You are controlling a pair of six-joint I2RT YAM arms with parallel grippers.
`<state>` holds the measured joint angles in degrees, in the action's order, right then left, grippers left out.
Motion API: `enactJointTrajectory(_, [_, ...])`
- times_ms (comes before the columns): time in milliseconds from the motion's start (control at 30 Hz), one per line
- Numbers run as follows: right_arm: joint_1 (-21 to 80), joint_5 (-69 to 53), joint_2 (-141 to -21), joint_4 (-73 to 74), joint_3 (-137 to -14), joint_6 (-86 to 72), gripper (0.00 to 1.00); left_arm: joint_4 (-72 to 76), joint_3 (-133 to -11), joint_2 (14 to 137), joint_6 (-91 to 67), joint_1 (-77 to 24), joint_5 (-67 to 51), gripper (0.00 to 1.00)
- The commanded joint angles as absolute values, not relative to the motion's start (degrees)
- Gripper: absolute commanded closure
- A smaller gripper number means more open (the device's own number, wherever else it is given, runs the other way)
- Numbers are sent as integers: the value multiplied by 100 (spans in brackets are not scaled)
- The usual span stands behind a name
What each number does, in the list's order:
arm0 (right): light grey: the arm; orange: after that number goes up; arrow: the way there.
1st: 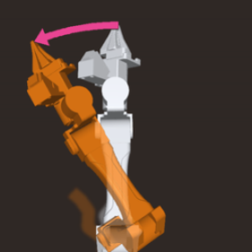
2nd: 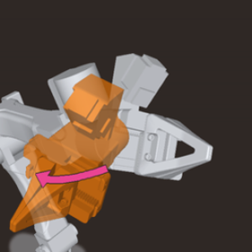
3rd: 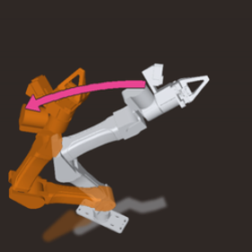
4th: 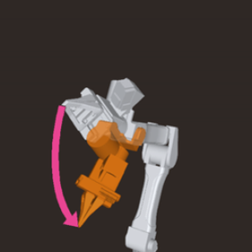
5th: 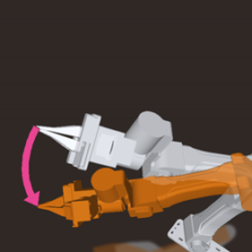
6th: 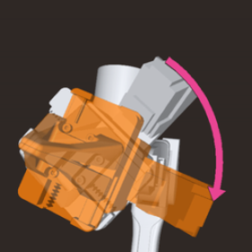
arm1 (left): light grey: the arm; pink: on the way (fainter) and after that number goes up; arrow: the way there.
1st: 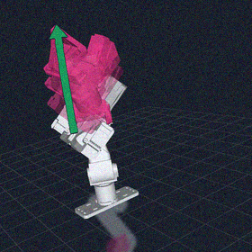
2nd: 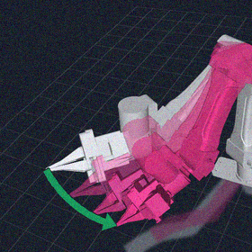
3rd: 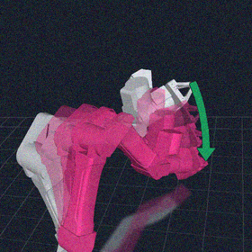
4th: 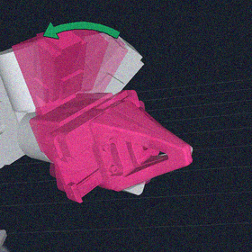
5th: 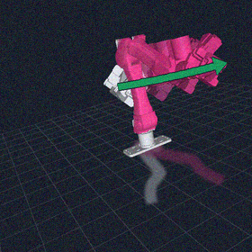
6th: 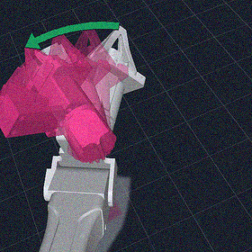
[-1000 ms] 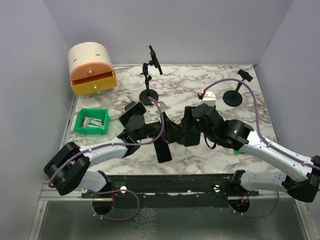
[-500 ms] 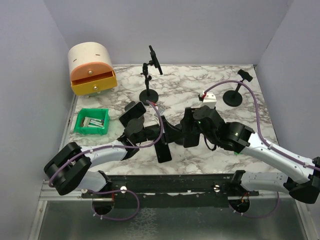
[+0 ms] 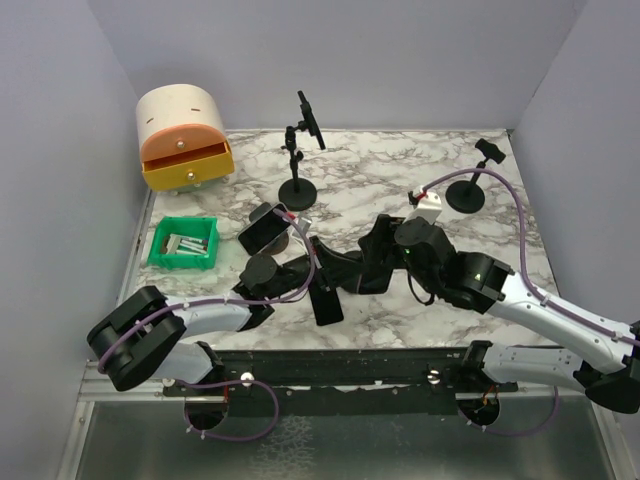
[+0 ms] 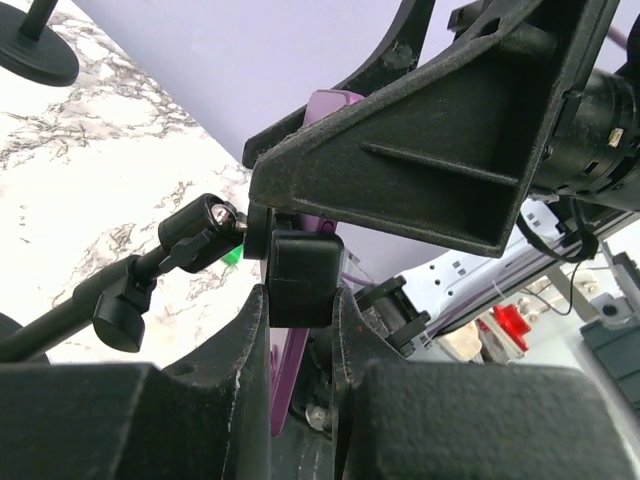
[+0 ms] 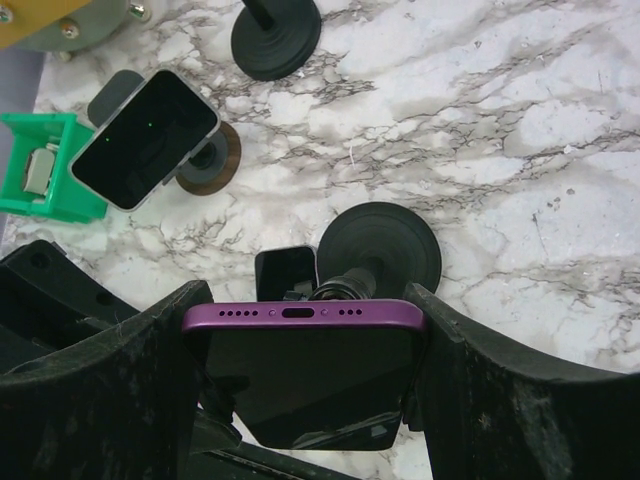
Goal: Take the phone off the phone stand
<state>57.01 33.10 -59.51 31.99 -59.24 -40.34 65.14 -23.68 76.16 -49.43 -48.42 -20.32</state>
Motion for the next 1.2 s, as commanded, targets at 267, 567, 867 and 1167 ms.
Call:
enactJointTrajectory(267, [5678, 3891, -5536, 3877, -5507, -4344, 100, 7145, -1929, 7763, -6278, -4535, -472, 100])
enactJointTrajectory(567, [5678, 3504, -5184, 3216, -5191, -4235, 100, 7403, -2037, 8154, -6570, -4519, -740, 100])
enactJointTrajectory(867, [5673, 2891, -4372, 1931, -4732, -3889, 100, 8042, -2374, 8930, -6870, -4525, -1385, 100])
enactJointTrajectory(1167, [5678, 2616, -4193, 1731, -4875, -3551, 100, 7754, -2791, 9160, -6695, -4524, -1542, 100])
